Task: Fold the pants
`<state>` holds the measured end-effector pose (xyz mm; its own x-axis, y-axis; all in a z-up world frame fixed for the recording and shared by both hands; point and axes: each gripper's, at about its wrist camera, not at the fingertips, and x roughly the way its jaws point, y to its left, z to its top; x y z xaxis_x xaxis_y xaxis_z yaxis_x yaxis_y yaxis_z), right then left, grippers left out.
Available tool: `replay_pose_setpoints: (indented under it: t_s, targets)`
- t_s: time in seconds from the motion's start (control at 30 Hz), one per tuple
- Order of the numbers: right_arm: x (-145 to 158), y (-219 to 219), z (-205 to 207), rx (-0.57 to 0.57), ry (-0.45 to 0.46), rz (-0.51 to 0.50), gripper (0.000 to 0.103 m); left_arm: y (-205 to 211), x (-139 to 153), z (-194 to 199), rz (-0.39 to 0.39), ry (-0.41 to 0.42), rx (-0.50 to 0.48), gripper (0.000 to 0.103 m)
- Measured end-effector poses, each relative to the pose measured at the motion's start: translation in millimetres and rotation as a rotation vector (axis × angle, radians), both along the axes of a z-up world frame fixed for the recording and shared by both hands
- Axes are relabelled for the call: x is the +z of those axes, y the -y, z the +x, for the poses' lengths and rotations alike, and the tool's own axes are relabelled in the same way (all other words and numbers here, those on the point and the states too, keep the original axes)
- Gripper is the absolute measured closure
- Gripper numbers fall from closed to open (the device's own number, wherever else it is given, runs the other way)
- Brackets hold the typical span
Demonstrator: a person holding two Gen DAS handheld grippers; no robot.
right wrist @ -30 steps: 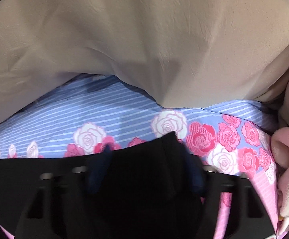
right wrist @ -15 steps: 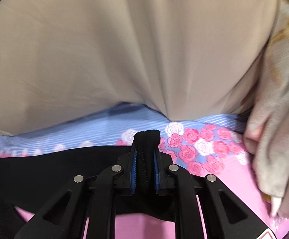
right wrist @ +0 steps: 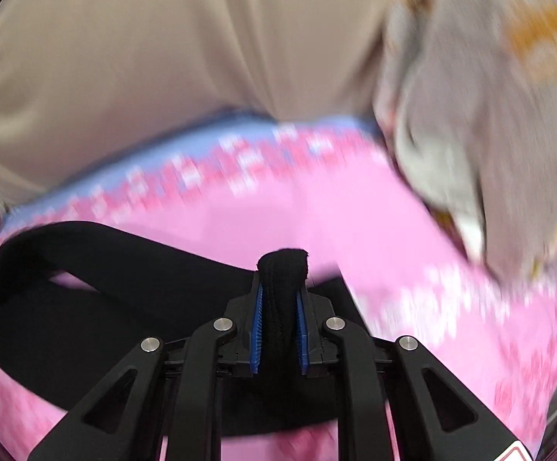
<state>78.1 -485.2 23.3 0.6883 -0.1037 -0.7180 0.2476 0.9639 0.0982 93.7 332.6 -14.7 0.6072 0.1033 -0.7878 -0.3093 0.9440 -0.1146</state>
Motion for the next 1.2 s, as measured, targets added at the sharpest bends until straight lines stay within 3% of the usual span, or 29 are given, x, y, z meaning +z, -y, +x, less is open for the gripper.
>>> replay_pose_setpoints:
  t_s: [0.1,0.17,0.27,0.3,0.4,0.43,0.5,0.53,0.57,0.6,0.77,0.8,0.9,0.97,1.07,1.2]
  targets:
    - [-17,6,-14,-0.054,-0.014,-0.011,0.073,-4,-12,-15,0.01,-0.018,0.117,0.056]
    - [-12,10,-30,-0.113,0.017,-0.021,0.07,-5,-4,-32,-0.085,0.037,0.163,0.02]
    - [3,8,-60,-0.153,0.091,0.01,0.059,-2,6,-43,-0.259,0.109,0.169,0.008]
    - [8,5,-70,-0.162,0.122,0.022,0.055,-1,5,-39,-0.306,0.11,0.162,0.008]
    - [10,-11,-84,-0.136,0.147,0.051,0.053,0,-12,-14,-0.434,0.064,0.155,0.008]
    - [8,-21,-86,-0.114,0.147,0.061,0.053,1,-20,-4,-0.458,0.047,0.169,0.009]
    - [5,-38,-90,-0.086,0.147,0.069,0.053,2,-31,9,-0.497,0.021,0.181,0.023]
    - [3,-48,-92,-0.068,0.146,0.08,0.052,4,-35,14,-0.513,0.012,0.171,0.046]
    - [0,-57,-93,-0.055,0.138,0.086,0.052,5,-36,16,-0.512,0.0,0.162,0.08]
    - [-2,-62,-94,-0.048,0.134,0.083,0.052,6,-35,19,-0.479,-0.021,0.166,0.094]
    - [-6,-87,-94,-0.009,0.118,0.086,0.051,-5,14,-24,-0.478,0.079,0.105,0.094]
    - [-8,-89,-96,-0.003,0.121,0.098,0.046,-9,18,-31,-0.457,0.073,0.109,0.094]
    - [-18,-85,-96,-0.014,0.115,0.107,0.041,-21,-6,-37,-0.379,-0.015,0.165,0.094]
    - [-30,-77,-87,-0.029,0.085,0.164,0.041,-22,-37,-32,-0.415,-0.077,0.186,0.094]
    - [-30,-68,-75,-0.023,0.109,0.274,0.041,-14,-37,-33,-0.381,-0.044,0.187,0.094]
    - [-23,-51,-40,-0.039,0.108,0.35,0.031,-10,-36,-29,-0.375,-0.053,0.194,0.093]
